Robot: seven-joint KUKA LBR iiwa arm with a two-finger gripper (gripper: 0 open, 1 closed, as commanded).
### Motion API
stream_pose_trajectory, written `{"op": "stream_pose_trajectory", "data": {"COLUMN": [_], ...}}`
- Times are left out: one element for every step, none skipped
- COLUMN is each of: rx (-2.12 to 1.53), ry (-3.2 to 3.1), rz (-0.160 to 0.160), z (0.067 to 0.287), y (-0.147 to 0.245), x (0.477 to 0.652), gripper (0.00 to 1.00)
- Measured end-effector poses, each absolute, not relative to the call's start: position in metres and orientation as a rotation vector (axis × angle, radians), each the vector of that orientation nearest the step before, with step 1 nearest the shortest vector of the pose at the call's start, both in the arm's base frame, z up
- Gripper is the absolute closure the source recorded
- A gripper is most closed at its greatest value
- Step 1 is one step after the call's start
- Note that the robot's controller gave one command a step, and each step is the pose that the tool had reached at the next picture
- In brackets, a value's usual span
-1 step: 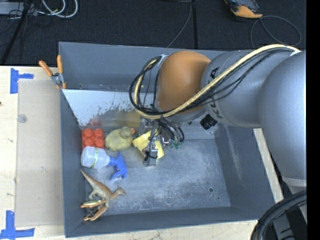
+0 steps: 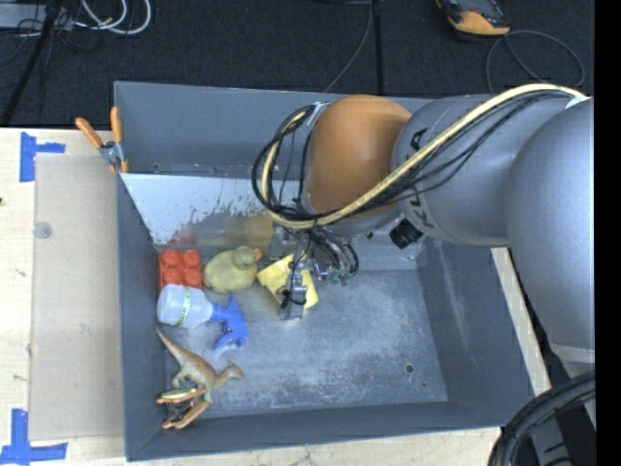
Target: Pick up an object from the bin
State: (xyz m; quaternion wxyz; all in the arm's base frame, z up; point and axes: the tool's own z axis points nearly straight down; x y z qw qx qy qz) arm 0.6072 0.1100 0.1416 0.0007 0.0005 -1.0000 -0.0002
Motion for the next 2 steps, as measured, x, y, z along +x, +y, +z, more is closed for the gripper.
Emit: {"op": "stream_pose_trajectory", "data": {"rx": [0.116,0.155], "ry": [-3.139,-3.152], "rz": [-0.003,-0.006], "z": [0.112,0.081], "y": [0.084,0.023], "x": [0.606,0.624], "gripper": [0.00,1.00]}}
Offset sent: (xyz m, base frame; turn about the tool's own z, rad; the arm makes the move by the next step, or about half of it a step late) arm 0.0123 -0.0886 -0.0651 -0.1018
